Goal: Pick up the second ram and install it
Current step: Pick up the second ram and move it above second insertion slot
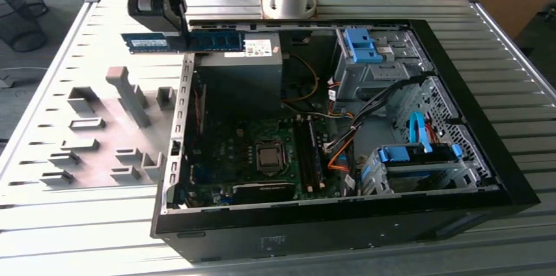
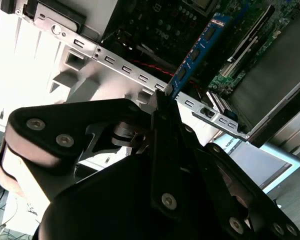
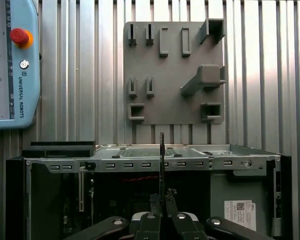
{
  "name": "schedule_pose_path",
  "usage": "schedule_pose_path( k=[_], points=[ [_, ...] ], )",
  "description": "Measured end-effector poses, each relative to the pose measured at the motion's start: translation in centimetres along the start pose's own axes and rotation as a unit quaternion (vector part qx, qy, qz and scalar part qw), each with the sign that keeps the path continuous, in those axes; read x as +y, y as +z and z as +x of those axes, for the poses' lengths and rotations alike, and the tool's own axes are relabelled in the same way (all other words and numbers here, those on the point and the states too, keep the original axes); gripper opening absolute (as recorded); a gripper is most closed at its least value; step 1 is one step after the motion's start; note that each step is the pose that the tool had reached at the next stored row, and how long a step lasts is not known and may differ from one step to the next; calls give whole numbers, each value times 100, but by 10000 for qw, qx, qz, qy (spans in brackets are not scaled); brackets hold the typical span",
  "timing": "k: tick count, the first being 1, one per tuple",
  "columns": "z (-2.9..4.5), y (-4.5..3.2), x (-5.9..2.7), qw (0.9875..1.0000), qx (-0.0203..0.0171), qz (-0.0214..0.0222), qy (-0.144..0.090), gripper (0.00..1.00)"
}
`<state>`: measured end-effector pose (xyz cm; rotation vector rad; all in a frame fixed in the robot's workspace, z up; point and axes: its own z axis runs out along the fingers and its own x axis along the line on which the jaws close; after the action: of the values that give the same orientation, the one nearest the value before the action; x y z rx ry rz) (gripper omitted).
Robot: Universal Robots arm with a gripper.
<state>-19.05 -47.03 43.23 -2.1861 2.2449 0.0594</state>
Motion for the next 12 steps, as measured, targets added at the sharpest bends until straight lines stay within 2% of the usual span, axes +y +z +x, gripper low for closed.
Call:
schedule_pose_path(
  k=[12],
  points=[
    [-6,-5,-231,10000,0,0,0,14]
  ],
)
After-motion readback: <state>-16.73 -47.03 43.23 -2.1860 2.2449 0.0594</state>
